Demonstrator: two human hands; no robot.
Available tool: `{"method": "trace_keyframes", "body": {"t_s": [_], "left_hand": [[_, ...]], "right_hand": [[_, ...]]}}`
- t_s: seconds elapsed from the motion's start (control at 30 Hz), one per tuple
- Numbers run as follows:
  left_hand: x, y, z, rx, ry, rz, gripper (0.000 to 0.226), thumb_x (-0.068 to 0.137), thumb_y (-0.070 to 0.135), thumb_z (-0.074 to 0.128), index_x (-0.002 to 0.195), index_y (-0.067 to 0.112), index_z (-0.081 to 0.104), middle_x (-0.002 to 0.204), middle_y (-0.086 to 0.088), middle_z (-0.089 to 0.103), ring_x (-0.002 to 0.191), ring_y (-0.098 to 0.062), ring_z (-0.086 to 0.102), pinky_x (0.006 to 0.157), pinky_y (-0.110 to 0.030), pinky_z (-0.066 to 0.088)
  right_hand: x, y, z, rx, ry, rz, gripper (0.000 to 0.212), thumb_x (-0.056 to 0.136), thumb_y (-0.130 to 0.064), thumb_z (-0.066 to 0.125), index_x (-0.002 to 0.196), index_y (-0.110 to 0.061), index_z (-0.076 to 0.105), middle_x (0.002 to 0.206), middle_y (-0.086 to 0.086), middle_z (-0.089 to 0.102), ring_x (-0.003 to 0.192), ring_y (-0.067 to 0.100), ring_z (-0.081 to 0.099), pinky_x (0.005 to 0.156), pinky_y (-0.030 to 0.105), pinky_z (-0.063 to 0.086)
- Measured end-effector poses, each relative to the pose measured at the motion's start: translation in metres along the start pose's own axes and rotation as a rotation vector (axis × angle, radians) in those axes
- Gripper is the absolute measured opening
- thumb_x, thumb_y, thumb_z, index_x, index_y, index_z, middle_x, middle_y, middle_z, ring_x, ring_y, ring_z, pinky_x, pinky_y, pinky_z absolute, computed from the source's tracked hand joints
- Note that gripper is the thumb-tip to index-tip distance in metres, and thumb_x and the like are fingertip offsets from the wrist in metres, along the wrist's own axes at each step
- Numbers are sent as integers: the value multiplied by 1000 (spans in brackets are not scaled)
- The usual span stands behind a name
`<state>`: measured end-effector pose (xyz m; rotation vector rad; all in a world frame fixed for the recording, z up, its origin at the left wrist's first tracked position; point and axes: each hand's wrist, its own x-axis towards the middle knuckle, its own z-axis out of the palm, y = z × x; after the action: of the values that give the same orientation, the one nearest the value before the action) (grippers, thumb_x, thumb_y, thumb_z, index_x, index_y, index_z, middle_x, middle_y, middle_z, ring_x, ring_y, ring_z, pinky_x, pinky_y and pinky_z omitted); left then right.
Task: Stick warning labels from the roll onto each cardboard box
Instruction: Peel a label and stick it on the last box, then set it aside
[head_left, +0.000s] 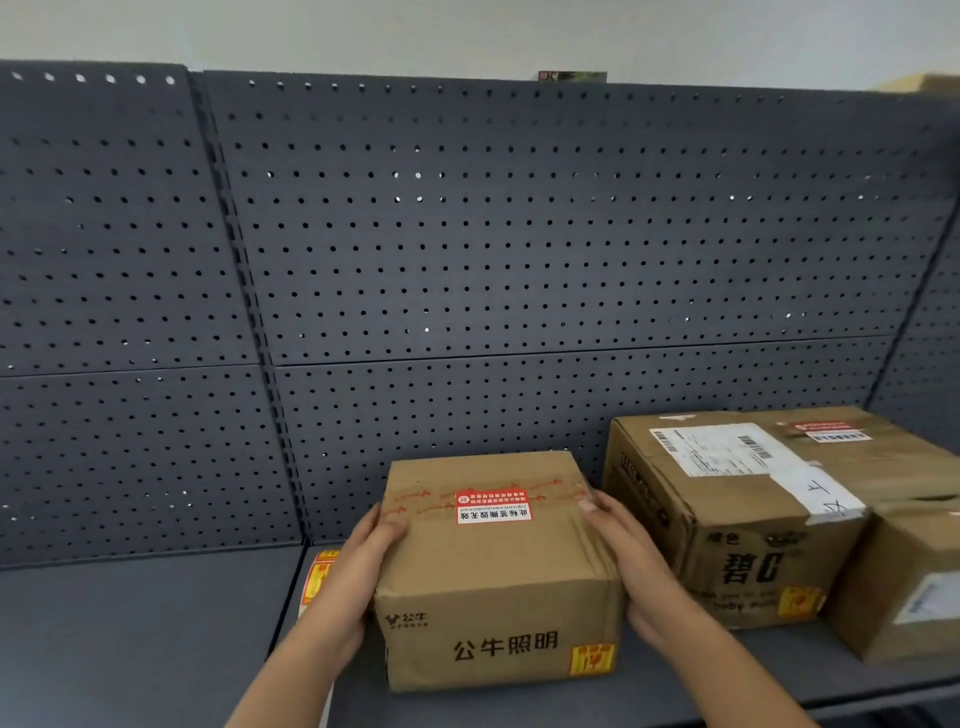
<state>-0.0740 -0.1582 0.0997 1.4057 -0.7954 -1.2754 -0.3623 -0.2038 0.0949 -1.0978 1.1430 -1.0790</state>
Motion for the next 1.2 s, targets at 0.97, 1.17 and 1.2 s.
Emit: {"method": "trace_keyframes", "body": {"t_s": [0.97,1.17,1.2], "left_hand": [[-34,22,13,-285,12,32,27,98,25,59,124,22,69,115,-15,78,105,-40,70,86,-49,54],[-61,57,5,-280,5,85,27,99,29,59,123,23,69,112,-13,79,106,-41,70,85,-49,55],[-66,63,4,-283,4,100,27,99,28,58,123,22,69,110,-13,79,101,-39,71,82,-47,55]], "right_hand": [[-19,-19,15,118,5,19,29,105,-27,53,126,-21,72,115,9,78,109,29,73,89,42,55],[-33,-55,24,132,-7,-34,27,103,-26,55,120,-18,75,113,11,78,112,33,71,94,46,54],[-37,-62,26,136,-13,-41,27,103,-27,55,120,-18,75,113,11,78,111,32,72,94,45,54]]}}
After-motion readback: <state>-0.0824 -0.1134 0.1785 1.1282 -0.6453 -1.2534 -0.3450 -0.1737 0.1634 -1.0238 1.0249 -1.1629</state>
